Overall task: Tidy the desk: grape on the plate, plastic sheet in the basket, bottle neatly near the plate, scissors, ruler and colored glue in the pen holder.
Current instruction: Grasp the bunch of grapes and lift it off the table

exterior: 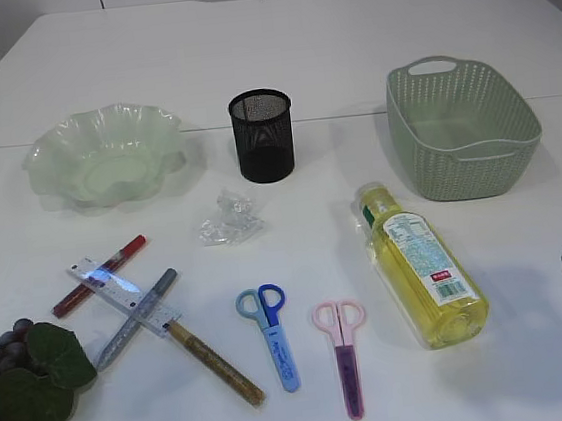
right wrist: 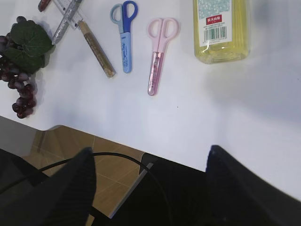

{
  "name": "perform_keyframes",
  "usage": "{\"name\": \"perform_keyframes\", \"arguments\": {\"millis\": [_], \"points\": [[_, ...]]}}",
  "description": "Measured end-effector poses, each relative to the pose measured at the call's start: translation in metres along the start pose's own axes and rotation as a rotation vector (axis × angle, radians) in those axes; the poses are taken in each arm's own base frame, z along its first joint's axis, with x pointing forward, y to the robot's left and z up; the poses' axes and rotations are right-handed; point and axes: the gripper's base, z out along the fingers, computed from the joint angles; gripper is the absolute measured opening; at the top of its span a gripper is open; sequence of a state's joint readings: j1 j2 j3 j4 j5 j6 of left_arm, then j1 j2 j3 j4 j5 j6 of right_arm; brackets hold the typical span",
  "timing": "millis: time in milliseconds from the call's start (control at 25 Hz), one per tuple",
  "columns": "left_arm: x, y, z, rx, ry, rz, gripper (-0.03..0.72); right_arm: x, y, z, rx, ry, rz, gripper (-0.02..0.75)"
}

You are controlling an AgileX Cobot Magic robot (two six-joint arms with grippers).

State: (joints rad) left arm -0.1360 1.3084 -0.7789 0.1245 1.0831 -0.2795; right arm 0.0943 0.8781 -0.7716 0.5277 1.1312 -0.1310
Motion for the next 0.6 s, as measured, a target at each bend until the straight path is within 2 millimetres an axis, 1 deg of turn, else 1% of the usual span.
{"name": "perform_keyframes", "arguments": {"millis": [120, 280, 320, 440, 480, 600], "points": [[-0.009, -0.003, 0.005, 0.014, -0.045, 0.003, 0.491, -0.002, 0.001, -0.001, -0.002, -0.003, 0.0, 0.563], [-0.014, -0.005, 0.005, 0.031, -0.102, 0.003, 0.496, -0.003, 0.001, 0.0, -0.002, 0.003, 0.001, 0.563], [-0.015, -0.005, 0.005, 0.034, -0.113, 0.003, 0.511, -0.003, 0.0, 0.0, 0.0, 0.004, 0.001, 0.563], [-0.018, -0.008, 0.009, 0.053, -0.111, -0.007, 0.624, -0.003, 0.0, 0.0, 0.004, 0.007, -0.001, 0.563], [-0.02, -0.009, 0.011, 0.059, -0.102, -0.011, 0.648, -0.003, 0.0, 0.0, 0.003, 0.009, -0.001, 0.563], [-0.024, -0.013, 0.023, 0.063, -0.061, -0.016, 0.662, -0.003, 0.0, 0.0, 0.001, 0.016, -0.002, 0.563]]}}
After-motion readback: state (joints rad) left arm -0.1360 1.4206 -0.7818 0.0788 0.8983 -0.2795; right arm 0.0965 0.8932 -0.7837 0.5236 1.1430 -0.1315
